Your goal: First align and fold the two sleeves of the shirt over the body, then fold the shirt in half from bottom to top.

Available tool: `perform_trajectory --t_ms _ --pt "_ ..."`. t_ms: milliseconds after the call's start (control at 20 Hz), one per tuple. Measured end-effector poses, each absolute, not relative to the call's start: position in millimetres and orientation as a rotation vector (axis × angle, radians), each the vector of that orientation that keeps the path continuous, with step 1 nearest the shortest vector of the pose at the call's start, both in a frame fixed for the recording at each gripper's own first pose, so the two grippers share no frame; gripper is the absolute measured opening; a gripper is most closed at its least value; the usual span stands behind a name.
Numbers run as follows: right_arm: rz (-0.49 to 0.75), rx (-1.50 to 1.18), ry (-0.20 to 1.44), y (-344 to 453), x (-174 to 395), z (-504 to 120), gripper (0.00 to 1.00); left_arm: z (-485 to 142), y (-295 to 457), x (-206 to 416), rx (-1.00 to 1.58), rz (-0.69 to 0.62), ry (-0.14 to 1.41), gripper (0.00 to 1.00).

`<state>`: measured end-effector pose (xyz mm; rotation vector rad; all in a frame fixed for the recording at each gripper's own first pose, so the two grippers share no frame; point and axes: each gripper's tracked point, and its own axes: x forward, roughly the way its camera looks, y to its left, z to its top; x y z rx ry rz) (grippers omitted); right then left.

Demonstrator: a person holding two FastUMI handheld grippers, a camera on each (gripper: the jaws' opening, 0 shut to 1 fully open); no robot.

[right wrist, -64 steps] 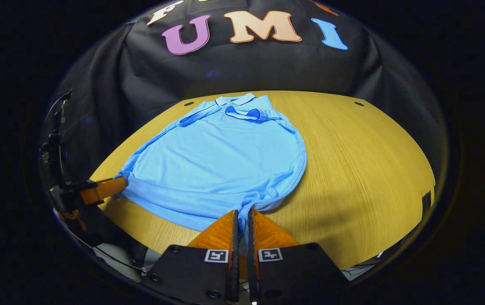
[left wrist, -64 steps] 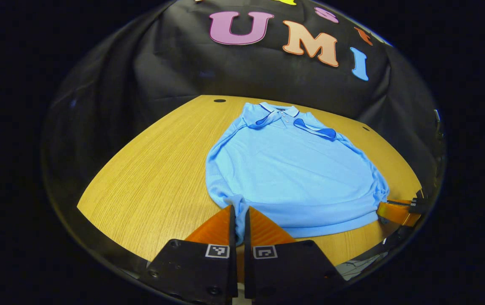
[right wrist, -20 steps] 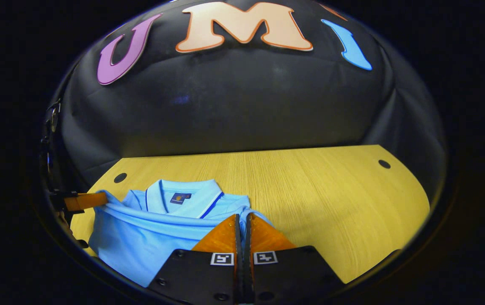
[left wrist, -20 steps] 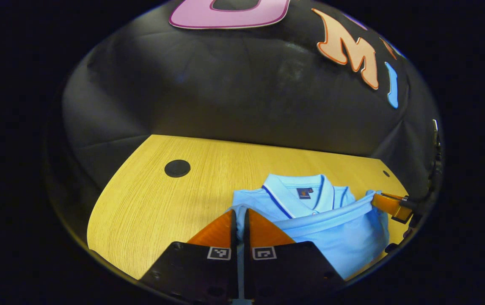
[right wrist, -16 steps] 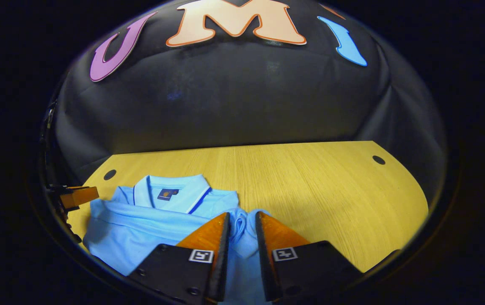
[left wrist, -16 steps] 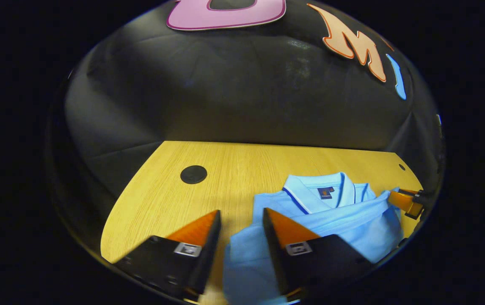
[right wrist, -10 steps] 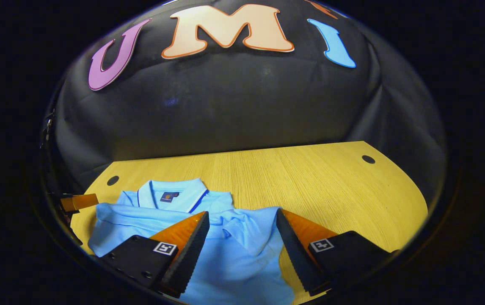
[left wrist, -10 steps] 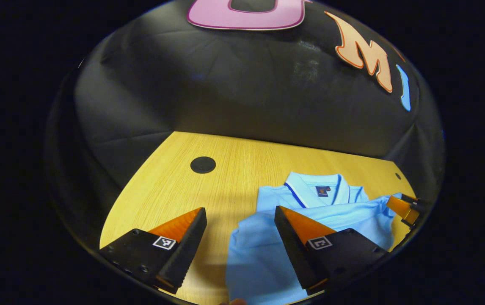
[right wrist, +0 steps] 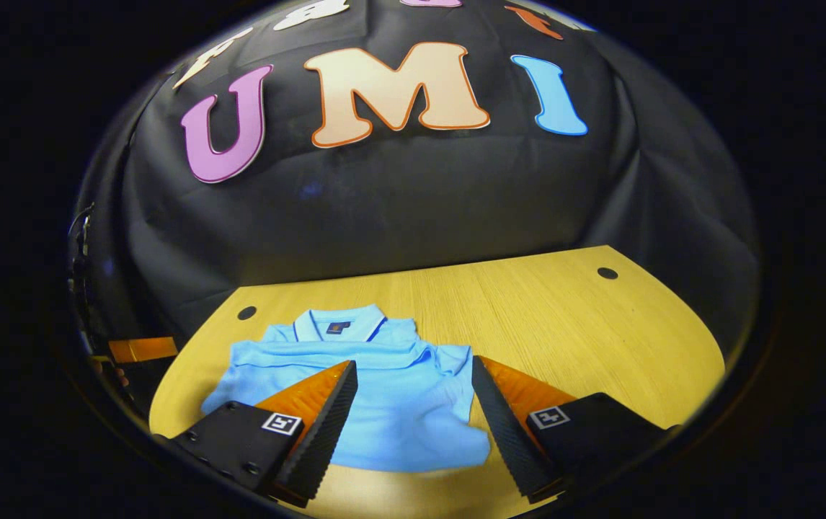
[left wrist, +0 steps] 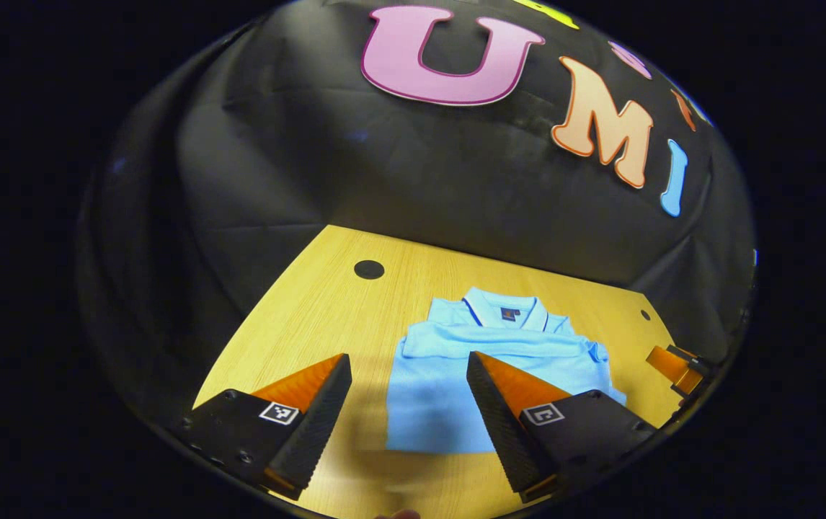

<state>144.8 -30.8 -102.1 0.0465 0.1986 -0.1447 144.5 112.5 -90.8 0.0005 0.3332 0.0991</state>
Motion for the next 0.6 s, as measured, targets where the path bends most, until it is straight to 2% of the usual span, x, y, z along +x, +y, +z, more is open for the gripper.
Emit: perform_trajectory --t_ms 50,100,150,300,600 --pt "-0.138 0.062 0.206 -29.1 133.3 -106.2 0.99 -97.1 109.7 130.3 0.016 0.104 0.349 0.96" --pt "-0.132 0.072 0.217 -28.1 121.2 -110.3 0.95 -102.4 107.1 116.9 0.028 0.106 0.363 0.96" --pt "-0.132 0.077 0.224 -28.9 110.6 -114.2 0.99 -106.0 103.9 105.4 0.033 0.108 0.367 0.96" --pt "-0.115 0.081 0.239 -26.7 82.8 -118.8 0.99 -112.6 88.4 76.6 0.002 0.085 0.378 0.96" --pt "-0.111 0.058 0.245 -31.5 45.8 -114.1 0.99 -125.5 70.1 55.8 0.000 0.049 0.414 0.96"
